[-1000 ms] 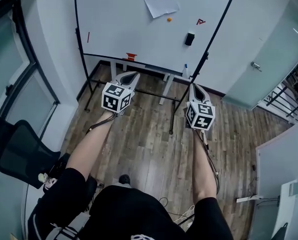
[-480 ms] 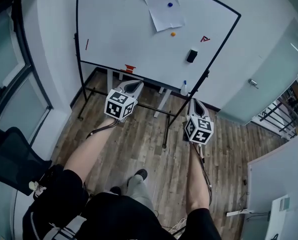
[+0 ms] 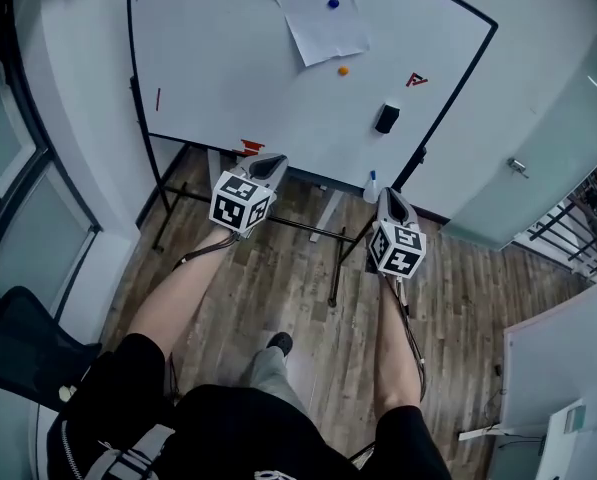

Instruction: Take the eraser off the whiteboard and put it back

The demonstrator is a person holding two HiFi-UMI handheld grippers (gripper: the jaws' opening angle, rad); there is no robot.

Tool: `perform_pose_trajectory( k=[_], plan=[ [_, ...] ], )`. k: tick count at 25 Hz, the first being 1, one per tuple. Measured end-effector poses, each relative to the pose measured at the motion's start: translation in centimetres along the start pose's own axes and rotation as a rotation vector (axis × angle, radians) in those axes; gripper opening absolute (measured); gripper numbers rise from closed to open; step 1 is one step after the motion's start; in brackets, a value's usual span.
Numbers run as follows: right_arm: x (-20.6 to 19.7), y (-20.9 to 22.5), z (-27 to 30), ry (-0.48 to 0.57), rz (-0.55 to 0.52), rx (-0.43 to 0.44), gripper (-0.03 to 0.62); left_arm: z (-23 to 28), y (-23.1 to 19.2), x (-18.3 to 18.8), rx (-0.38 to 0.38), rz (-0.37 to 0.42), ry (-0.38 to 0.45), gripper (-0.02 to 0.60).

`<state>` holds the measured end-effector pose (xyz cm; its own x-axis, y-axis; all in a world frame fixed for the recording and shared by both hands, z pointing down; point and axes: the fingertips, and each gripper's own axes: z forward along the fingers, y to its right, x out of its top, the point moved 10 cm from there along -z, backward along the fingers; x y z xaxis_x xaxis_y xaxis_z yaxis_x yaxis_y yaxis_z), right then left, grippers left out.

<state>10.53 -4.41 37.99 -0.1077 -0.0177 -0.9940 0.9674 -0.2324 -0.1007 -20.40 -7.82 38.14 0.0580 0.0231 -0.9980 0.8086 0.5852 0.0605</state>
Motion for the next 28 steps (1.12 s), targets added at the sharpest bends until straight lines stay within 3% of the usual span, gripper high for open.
perform_pose_trajectory(
  k=[9,18,28],
  plan=[
    [0.8,5.1,10.6,-0.001,0.009,0.014,0.025,11.1,-3.8,1.6,-0.001,0.009,-0.001,0.009],
    [0.2,11.4,17.5,0.005,0.035,0.01,0.025,20.9,-4.6,2.3,-0.013,0.022,-0.02,0.009],
    [-1.5,15.0,22.2,-0.012,0.061,0.014,0.025,27.3,-4.3,1.0,-0.033,0.007,-0.042,0.009]
  ],
)
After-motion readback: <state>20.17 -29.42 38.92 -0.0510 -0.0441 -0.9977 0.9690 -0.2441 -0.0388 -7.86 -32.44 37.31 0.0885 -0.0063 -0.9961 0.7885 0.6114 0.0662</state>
